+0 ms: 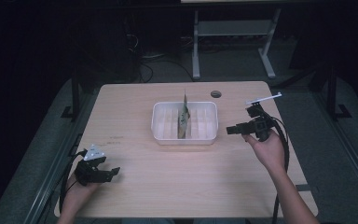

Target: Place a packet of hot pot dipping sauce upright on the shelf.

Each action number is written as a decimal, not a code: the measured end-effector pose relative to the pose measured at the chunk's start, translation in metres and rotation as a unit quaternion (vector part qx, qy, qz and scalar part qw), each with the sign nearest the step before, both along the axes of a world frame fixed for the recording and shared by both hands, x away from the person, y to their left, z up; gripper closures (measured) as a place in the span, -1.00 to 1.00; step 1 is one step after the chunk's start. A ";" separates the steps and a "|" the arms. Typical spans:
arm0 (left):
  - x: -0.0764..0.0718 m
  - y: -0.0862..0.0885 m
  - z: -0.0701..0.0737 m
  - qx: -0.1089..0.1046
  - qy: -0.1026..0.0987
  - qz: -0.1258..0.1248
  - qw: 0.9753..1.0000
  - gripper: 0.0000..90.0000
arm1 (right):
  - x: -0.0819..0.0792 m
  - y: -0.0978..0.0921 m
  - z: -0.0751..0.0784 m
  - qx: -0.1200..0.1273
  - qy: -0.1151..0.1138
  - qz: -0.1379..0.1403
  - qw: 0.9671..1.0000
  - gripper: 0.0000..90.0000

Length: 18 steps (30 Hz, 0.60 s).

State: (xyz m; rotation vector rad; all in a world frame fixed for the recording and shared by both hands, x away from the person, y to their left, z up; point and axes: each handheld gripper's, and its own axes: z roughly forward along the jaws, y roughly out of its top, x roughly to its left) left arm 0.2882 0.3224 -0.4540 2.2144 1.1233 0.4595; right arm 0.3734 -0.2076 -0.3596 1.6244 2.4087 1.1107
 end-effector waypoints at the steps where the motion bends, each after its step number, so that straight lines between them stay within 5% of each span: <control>1: 0.000 0.000 0.000 0.000 0.000 0.000 1.000 -0.45 | -0.001 -0.001 -0.001 -0.002 0.000 0.000 1.000 -0.01; 18: 0.000 -0.001 -0.001 0.000 0.000 -0.001 1.000 -0.45 | -0.020 -0.022 -0.020 -0.001 0.007 -0.012 1.000 -0.03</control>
